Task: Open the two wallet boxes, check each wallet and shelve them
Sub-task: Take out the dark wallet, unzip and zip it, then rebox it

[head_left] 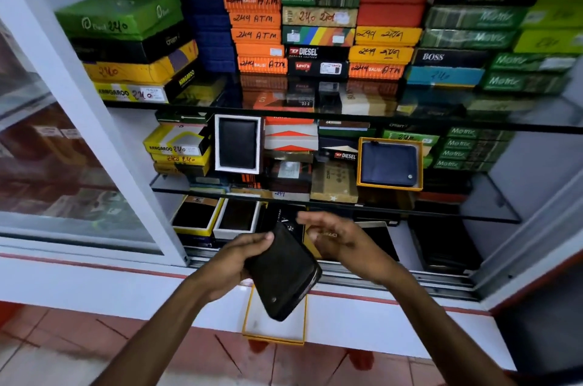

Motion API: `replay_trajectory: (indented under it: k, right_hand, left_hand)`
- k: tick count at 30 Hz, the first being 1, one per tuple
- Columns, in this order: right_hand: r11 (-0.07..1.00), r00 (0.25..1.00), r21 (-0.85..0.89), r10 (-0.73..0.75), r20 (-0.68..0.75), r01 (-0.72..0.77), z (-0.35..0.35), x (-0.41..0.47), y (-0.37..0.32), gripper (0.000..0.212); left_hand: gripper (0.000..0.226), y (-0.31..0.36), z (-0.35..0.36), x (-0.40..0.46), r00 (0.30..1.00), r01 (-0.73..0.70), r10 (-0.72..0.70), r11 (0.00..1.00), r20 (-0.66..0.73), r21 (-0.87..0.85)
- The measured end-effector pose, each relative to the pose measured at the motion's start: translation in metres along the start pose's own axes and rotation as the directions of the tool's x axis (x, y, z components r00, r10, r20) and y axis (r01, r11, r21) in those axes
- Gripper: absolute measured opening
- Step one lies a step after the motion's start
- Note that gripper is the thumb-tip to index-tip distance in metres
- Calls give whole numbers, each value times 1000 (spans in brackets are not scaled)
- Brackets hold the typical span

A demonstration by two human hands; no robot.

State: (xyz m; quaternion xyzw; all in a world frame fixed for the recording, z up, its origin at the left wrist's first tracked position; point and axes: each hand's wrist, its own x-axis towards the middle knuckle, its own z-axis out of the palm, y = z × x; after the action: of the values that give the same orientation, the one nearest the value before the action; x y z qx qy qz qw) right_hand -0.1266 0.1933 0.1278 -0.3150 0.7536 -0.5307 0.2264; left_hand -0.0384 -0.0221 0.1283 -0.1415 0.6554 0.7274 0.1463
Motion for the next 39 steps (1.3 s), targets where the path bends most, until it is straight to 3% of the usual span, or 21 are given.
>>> replay_trajectory:
  k: [3, 5, 10, 15, 19, 22, 24, 28, 32, 39]
  right_hand:
    - [998, 995, -51, -36, 97, 41, -5, 6, -15, 39]
    - [996, 997, -58, -69, 30, 70, -8, 5, -20, 30]
    - [946, 962, -296, -194, -195, 131, -24, -10, -31, 17]
    - [910, 890, -374, -312, -332, 180, -25, -36, -42, 13]
    - [900, 857, -397, -342, -386, 181, 6, -45, -40, 13]
    - [881, 850, -459, -325, -415, 113, 31, -40, -32, 15]
    - [870, 841, -490, -303, -448, 53, 34, -37, -26, 17]
    - [827, 863, -562, -276, -424, -12, 40, -35, -19, 20]
    - [820, 828, -571, -302, -472, -26, 30, -43, -17, 16]
    - [842, 727, -537, -337, -598, -50, 12, -50, -18, 13]
  left_hand:
    - [26, 18, 5, -6, 995, -40, 33, 995, 90, 86]
    - [46, 25, 5, -8, 990, -56, 39, 990, 135, 127]
    - [29, 32, 7, -6, 1000, -17, 16, 992, 8, 124]
    - [25, 26, 5, 11, 971, -9, -22, 992, -239, -128]
    - [26, 21, 22, 28, 927, 77, -196, 934, -319, -350]
    - [27, 26, 40, 35, 903, 163, -342, 832, -261, -530]
    - [32, 30, 54, 38, 911, 186, -364, 780, -192, -598]
    - [40, 37, 72, 40, 958, 165, -277, 740, -71, -652]
    - [44, 37, 69, 41, 980, 146, -199, 737, -5, -659]
    - [36, 30, 70, 36, 988, 51, -134, 738, -72, -673]
